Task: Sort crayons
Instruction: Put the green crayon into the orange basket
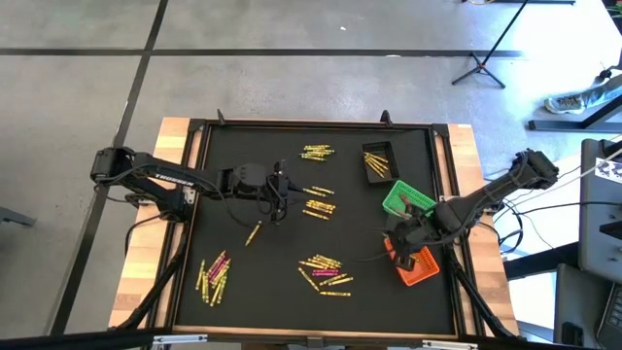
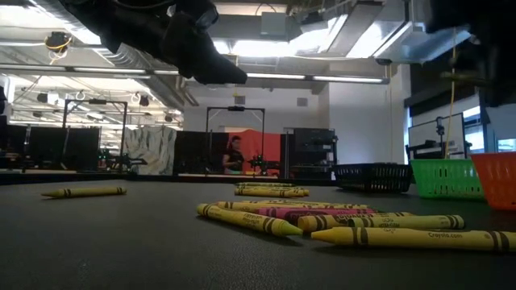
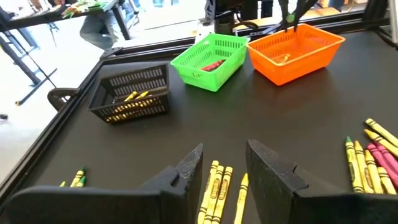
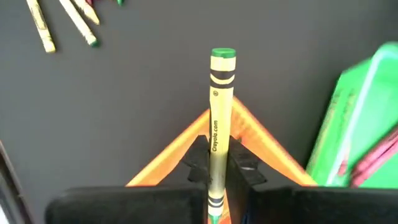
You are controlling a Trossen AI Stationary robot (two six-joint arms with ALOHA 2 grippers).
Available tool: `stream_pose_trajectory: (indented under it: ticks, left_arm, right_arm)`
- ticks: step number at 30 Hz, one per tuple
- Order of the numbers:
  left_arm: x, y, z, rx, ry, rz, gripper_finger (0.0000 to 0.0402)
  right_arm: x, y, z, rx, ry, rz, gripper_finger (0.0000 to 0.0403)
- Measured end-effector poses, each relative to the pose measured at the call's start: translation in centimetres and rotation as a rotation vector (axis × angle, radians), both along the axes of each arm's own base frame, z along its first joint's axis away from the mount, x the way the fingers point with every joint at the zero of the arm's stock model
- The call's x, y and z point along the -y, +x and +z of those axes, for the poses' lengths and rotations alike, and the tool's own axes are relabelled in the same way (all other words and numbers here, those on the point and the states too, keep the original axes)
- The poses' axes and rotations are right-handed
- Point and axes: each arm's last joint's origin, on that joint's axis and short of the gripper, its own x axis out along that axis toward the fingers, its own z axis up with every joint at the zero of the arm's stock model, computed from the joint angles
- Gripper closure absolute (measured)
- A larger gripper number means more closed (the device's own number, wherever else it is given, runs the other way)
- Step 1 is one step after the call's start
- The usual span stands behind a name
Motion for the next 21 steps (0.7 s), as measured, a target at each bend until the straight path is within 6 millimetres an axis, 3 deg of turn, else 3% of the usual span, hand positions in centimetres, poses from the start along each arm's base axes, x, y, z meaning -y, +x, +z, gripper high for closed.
stream_pose_trajectory:
  ticks: [6, 16, 21]
  left_arm:
    - [0.0, 0.0, 0.0, -0.005, 0.026, -0.006, 0.0296]
    - [0.0, 0.2, 0.6, 0.057, 0.079, -0.022, 0.0296]
    - [0.0, 0.2, 0.7, 0.069, 0.079, -0.021, 0.0296]
  right_arm:
    - [-0.2, -2.0, -1.3, -0.022, 0.056, -0.078, 0.0387]
    - [-2.2, -3.9, -4.1, 0.02, 0.124, -0.111, 0.0381]
    - [-2.8, -4.6, -4.3, 0.019, 0.114, -0.106, 0.0388]
